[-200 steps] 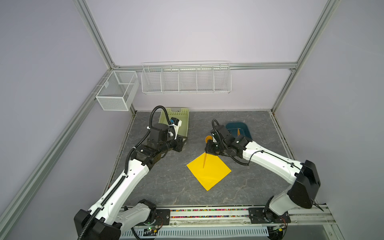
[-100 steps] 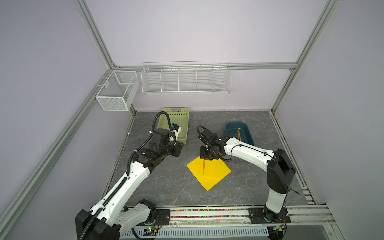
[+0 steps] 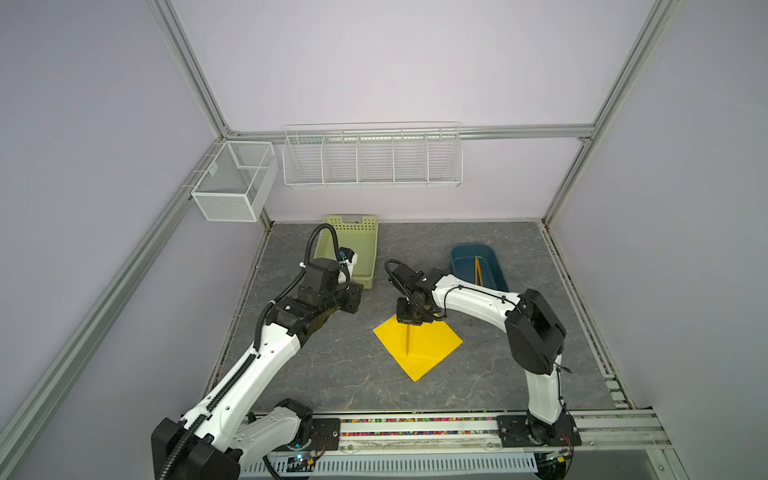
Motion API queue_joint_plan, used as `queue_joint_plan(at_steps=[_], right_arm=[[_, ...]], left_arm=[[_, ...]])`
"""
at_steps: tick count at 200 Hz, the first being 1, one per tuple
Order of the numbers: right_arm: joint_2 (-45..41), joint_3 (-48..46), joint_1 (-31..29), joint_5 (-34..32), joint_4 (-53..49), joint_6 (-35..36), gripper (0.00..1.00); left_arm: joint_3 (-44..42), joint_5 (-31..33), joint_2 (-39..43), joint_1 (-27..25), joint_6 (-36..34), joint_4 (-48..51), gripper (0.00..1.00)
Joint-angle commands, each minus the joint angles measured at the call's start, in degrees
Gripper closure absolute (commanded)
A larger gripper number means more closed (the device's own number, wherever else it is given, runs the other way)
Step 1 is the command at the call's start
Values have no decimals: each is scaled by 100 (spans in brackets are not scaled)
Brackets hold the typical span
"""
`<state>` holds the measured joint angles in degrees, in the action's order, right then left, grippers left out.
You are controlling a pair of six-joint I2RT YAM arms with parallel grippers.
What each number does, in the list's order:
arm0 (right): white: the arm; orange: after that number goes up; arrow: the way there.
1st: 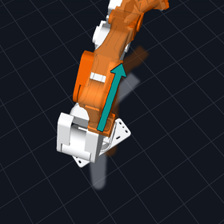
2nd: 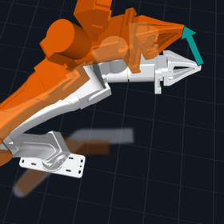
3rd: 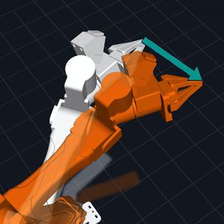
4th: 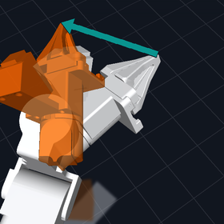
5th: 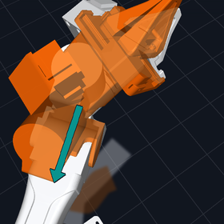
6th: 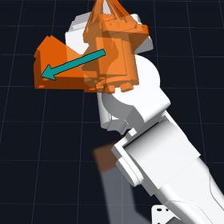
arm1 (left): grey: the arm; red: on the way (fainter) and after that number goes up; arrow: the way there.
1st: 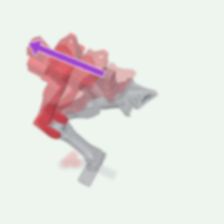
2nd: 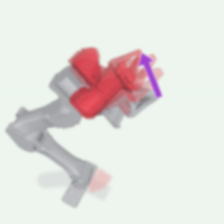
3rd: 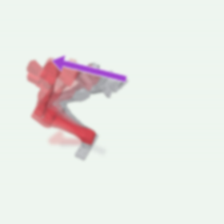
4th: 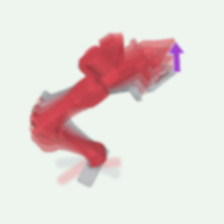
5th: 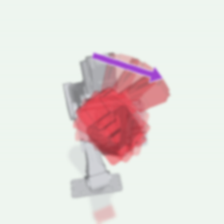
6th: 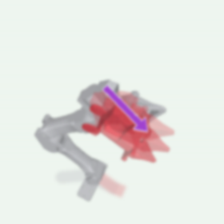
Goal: Place the utensils on the paper napkin and roll it up
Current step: 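Lower the yellow spoon onto the napkin center with the right gripper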
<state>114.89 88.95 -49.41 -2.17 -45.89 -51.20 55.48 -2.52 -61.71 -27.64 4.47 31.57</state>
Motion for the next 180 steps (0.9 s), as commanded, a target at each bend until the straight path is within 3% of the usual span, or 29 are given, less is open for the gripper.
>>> queue_joint_plan(at_steps=[1,180], right_arm=[[145,88,70,-141,-219,-213,92],[503,43,219,33,9,-324,90]], left_arm=[[-55,91,36,28,41,-70,71],[-32,182,-11,30,3,-70,70]])
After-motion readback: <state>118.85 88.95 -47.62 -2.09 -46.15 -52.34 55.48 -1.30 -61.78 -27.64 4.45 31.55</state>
